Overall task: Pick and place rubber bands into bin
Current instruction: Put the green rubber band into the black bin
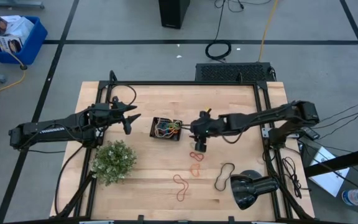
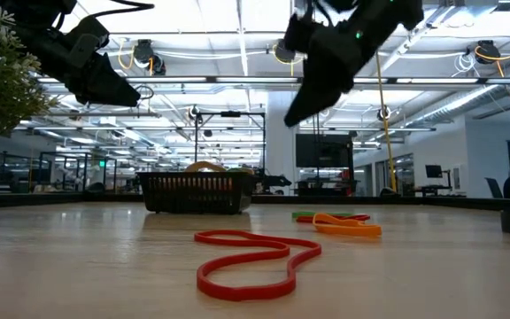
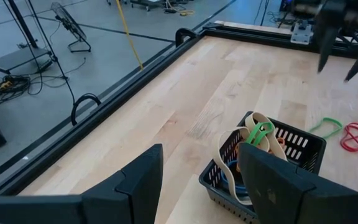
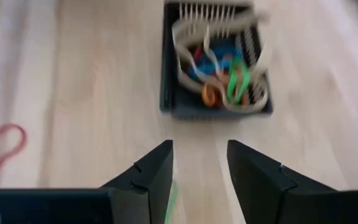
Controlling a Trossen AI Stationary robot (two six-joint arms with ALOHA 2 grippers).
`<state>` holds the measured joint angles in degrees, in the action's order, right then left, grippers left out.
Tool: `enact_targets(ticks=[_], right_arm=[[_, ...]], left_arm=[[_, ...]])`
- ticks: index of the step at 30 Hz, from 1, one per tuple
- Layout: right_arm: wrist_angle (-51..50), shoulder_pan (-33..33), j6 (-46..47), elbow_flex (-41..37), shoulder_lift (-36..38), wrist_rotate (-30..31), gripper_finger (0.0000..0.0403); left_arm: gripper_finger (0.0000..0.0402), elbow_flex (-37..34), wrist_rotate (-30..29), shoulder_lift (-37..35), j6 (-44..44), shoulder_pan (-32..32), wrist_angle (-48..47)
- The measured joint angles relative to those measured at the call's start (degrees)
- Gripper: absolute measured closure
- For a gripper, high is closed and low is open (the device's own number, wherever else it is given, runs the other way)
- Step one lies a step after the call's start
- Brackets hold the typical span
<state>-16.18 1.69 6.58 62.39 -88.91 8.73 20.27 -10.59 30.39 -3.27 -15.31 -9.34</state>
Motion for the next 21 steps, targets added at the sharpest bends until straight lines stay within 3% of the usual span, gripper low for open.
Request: enact_targets(ticks=[13,21], right_arm=[[-4.37,0.42,3.27,-0.03,-11.77,0.02,0.0268],[-3.8,0.42,3.26,-0.04,-15.05,0.0,0.027]], left_arm=[[0.0185,0.0,0.0,-0.01,0.0,0.02,0.02],[0.0185,0.0,0.0,0.01,0.0,0.0,0.0]])
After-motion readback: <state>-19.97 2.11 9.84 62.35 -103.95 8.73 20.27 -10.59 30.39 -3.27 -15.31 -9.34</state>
